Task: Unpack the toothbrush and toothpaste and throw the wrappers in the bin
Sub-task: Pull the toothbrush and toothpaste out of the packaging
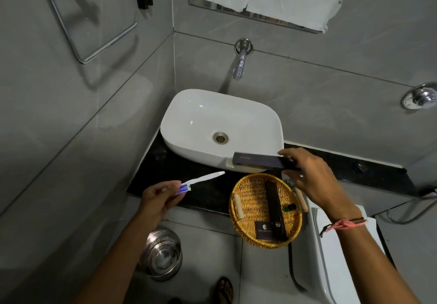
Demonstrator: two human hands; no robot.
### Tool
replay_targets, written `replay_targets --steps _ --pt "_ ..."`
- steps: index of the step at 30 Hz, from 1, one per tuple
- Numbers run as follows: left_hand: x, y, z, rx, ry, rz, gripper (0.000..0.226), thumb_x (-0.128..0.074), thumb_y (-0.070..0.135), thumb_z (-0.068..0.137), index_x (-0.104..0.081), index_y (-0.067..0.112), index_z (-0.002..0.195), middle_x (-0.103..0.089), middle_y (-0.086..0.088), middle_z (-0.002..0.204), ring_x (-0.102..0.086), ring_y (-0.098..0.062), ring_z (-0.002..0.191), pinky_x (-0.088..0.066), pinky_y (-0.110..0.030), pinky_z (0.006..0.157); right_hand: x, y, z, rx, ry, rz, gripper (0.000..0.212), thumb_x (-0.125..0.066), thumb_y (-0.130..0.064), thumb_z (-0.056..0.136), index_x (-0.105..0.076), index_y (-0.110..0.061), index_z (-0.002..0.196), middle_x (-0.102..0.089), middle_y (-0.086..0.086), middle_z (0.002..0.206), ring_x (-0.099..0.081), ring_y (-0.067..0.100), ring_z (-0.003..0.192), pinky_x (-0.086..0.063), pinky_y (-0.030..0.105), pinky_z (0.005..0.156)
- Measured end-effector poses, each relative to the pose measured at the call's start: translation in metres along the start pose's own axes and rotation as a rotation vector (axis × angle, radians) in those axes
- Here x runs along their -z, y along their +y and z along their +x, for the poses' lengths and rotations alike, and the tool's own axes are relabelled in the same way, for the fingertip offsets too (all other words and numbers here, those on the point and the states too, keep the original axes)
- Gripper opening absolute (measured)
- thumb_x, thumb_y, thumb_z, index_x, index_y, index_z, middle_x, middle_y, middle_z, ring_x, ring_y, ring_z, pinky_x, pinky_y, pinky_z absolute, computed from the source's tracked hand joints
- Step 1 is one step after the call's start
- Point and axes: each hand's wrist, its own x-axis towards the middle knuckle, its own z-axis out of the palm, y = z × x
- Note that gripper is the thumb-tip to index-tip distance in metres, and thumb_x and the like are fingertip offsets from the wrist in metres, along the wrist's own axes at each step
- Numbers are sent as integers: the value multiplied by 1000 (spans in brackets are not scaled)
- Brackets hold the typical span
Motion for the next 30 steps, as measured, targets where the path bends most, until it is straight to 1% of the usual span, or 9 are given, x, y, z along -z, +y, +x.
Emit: replay_targets --steps 5,9,13,15,18,20,22,25,30 --pt "31 9 -17 -86 153 10 22 -68 -9 85 -81 8 80 -80 -12 83 -79 -21 77 -63 -22 63 -31 -30 -17 -118 -8 239 56 -71 -15 87 -45 -26 135 -54 1 130 -50 8 113 -53 38 98" --pt "53 5 -40 -120 238 20 20 -66 -11 86 -77 6 85 -73 -18 98 -77 -24 82 -63 -22 63 -68 -72 -23 -133 -69 461 60 -73 -15 84 -45 -26 136 -48 -9 126 -50 8 114 -50 29 96" --pt "71 -1 -74 -112 352 17 14 -67 -10 87 -75 2 88 -74 -21 94 -78 -23 79 -62 -19 61 -102 -113 -21 -215 -100 720 42 -75 -11 81 -59 -23 118 -60 -9 108 -61 2 93 -56 14 71" --pt "77 -4 -92 -113 406 30 12 -66 -10 87 -73 -1 90 -73 -21 93 -79 -17 72 -60 -16 58 -118 -128 -19 -251 -127 924 31 -76 -1 77 -66 -15 103 -65 -13 84 -62 2 73 -54 14 64" --pt "86 -16 -122 -143 508 57 13 -66 -10 87 -71 -6 98 -72 -16 93 -77 -9 68 -58 -12 55 -143 -146 -20 -257 -214 1128 27 -78 8 72 -64 -14 80 -64 -9 66 -59 10 67 -51 20 63" --pt "91 -30 -140 -154 527 49 14 -64 -10 88 -71 -7 101 -73 -16 91 -77 -9 68 -59 -14 57 -159 -152 -28 -256 -259 1194 32 -81 6 70 -60 -14 83 -66 5 73 -63 15 71 -54 32 68" --pt "97 -47 -155 -131 595 29 14 -63 -10 89 -72 -1 95 -74 -15 85 -76 -10 65 -62 -17 59 -176 -155 -36 -207 -310 1211 40 -82 5 70 -55 -10 97 -63 13 81 -63 11 73 -54 29 67" --pt "105 -75 -170 -97 706 -20 16 -65 -11 88 -74 2 91 -80 -9 75 -78 -15 67 -63 -21 60 -210 -155 -40 -204 -445 1238 50 -78 5 74 -60 -20 114 -73 -5 89 -72 7 82 -55 15 66" --pt "127 -124 -175 -63 780 -44 15 -68 -8 87 -77 3 92 -81 -15 85 -76 -28 83 -65 -26 70 -288 -143 -55 -351 -541 1296 27 -73 10 79 -69 -15 90 -75 -8 89 -71 11 84 -57 24 77"
